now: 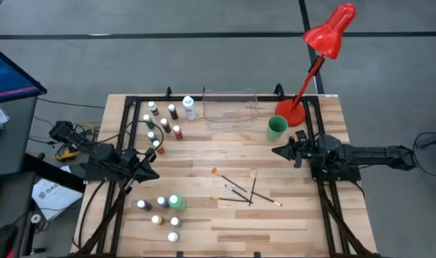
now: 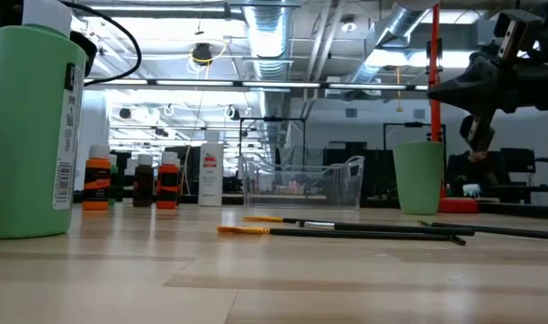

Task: Pick & Place Paint Supplies

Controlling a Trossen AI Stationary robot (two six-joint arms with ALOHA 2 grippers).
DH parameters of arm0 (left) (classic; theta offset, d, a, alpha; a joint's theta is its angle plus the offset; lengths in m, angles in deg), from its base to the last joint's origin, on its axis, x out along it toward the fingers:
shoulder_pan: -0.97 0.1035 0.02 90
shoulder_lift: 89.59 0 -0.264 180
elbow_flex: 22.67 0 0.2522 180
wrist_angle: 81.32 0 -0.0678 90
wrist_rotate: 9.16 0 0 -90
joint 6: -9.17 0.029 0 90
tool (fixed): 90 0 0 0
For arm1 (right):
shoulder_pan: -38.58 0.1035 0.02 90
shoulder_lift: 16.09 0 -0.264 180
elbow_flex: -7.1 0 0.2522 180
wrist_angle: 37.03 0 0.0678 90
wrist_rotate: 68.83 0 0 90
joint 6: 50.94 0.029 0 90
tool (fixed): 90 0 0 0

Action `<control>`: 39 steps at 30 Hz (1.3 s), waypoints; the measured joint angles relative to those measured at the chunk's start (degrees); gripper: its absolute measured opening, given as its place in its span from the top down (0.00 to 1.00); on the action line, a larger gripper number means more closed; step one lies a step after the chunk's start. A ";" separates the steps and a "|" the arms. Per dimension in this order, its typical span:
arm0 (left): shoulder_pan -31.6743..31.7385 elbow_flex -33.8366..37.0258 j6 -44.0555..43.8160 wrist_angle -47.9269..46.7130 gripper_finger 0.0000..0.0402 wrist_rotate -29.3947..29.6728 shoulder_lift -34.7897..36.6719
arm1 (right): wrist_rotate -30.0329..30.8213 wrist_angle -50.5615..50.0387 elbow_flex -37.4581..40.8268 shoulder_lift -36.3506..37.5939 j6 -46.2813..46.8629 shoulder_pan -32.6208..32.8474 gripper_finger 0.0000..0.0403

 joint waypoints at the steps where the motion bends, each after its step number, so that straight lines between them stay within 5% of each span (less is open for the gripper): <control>1: 0.00 0.00 0.00 0.00 1.00 0.02 0.00 | 0.01 0.00 0.02 0.00 0.00 0.02 1.00; 17: -0.02 0.00 0.01 0.00 1.00 0.00 0.00 | 0.02 1.40 0.00 0.00 0.22 0.02 1.00; 26: -0.01 -0.01 0.02 0.01 1.00 0.01 0.00 | -1.45 6.60 -0.72 0.00 9.06 1.00 1.00; 33: -0.02 0.00 0.02 0.01 1.00 0.02 0.00 | -1.66 5.68 -7.49 -0.69 1.93 5.25 1.00; 39: -0.02 0.00 0.01 0.01 1.00 0.01 0.00 | -1.62 2.31 -18.88 -11.00 -3.93 10.52 0.92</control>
